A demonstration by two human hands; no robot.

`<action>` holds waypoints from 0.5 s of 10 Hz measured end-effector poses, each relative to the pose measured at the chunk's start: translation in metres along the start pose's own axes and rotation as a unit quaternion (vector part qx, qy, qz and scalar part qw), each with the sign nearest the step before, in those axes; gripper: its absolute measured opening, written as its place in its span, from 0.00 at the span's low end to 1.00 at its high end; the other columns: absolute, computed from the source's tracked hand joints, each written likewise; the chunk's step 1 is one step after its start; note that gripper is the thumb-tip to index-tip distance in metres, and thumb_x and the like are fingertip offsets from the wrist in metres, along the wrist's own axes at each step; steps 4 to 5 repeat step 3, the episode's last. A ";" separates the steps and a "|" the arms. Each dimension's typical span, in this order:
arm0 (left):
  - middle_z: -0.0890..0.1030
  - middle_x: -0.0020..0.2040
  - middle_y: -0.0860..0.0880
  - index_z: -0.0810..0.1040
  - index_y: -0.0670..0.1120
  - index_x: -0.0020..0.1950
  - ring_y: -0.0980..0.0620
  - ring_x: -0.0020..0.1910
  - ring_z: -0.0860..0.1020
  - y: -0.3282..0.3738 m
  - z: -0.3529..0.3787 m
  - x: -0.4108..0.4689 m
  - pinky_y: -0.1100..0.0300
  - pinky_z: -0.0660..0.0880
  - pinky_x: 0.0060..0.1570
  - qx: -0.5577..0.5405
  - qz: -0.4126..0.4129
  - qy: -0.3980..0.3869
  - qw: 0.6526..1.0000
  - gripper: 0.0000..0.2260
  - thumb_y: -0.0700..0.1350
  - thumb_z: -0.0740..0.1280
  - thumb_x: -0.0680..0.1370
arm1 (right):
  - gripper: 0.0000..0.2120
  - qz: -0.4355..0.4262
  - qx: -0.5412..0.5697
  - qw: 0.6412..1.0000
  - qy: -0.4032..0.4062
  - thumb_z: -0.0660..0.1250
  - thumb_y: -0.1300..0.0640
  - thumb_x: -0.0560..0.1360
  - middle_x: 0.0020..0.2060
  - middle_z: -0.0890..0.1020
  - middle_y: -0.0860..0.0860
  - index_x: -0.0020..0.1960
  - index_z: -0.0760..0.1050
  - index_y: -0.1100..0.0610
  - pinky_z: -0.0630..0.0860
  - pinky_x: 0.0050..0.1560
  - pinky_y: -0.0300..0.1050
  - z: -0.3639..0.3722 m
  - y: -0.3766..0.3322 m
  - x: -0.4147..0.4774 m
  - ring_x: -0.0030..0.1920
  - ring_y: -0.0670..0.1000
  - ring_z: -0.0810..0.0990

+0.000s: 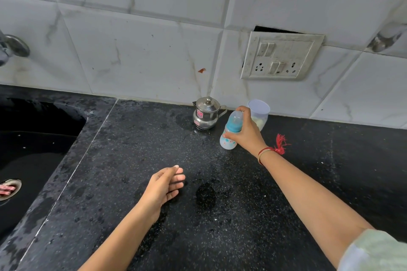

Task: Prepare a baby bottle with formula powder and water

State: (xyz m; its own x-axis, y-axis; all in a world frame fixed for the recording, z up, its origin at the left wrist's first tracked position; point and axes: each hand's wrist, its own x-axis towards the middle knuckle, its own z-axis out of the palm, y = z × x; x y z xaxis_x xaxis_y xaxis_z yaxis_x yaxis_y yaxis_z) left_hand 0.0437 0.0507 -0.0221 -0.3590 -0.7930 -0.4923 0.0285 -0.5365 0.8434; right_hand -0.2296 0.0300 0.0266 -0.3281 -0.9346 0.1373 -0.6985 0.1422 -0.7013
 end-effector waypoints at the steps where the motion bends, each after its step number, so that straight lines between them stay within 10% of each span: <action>1: 0.82 0.44 0.51 0.80 0.47 0.50 0.53 0.44 0.78 0.010 0.003 -0.001 0.59 0.72 0.46 0.070 0.027 -0.018 0.997 0.09 0.50 0.63 0.80 | 0.42 0.007 -0.011 1.000 -0.014 0.78 0.55 0.64 0.63 0.68 0.50 0.69 0.55 0.47 0.71 0.65 0.53 -0.003 -0.004 -0.004 0.63 0.52 0.71; 5: 0.77 0.43 0.51 0.77 0.49 0.52 0.53 0.42 0.74 0.047 0.015 0.002 0.59 0.69 0.41 0.281 0.184 -0.004 0.942 0.09 0.53 0.64 0.79 | 0.44 -0.038 -0.051 0.997 0.051 0.71 0.41 0.69 0.71 0.61 0.54 0.75 0.50 0.49 0.64 0.68 0.53 -0.016 -0.019 -0.021 0.71 0.53 0.62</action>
